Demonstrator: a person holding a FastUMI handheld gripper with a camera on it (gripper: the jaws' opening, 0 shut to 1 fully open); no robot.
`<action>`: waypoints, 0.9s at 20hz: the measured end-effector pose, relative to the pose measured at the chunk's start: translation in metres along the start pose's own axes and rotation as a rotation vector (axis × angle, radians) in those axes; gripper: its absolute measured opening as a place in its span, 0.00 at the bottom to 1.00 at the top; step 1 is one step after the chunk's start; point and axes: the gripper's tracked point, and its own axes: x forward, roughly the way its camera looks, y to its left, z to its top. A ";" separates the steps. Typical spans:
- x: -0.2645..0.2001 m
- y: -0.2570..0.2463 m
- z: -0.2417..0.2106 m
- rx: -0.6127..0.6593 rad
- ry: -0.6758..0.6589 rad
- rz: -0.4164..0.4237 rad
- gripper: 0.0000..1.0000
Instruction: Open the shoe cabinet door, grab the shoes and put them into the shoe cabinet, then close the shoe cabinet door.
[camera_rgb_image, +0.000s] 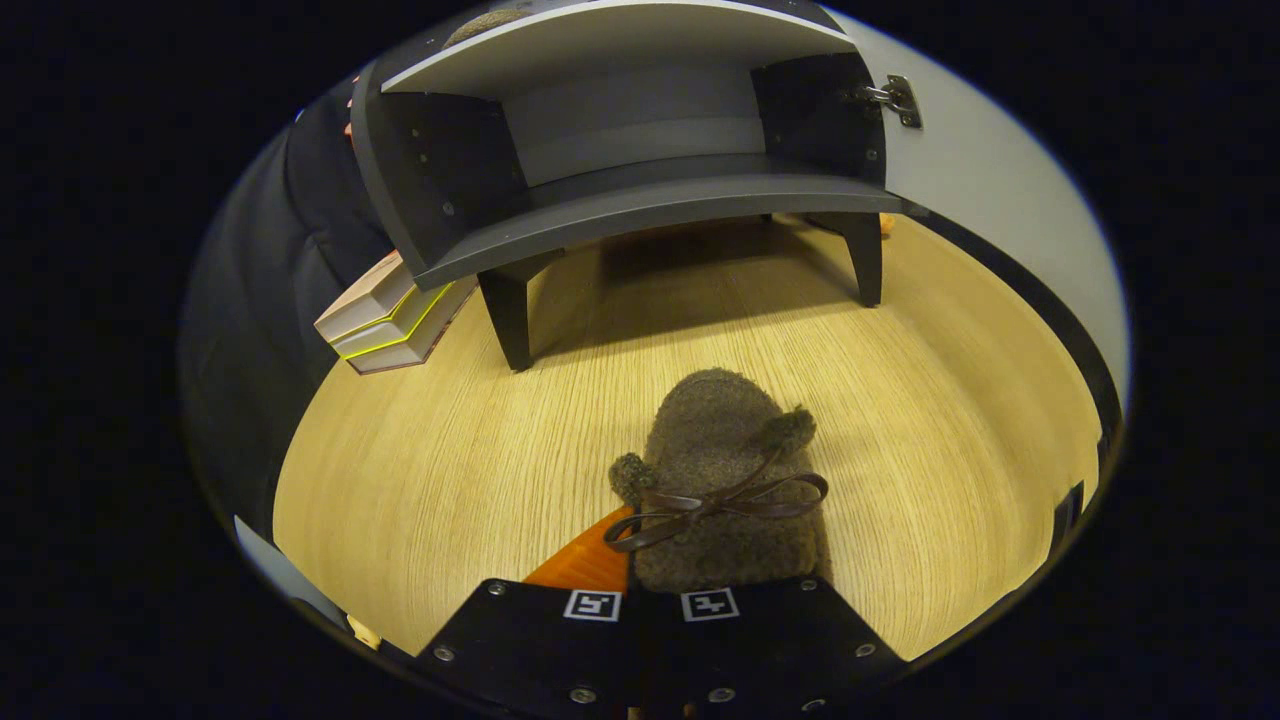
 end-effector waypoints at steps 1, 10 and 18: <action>-0.003 -0.001 0.000 -0.002 -0.003 0.000 0.08; -0.082 -0.008 0.067 -0.014 -0.105 0.016 0.05; -0.146 -0.001 0.166 -0.044 -0.244 0.012 0.05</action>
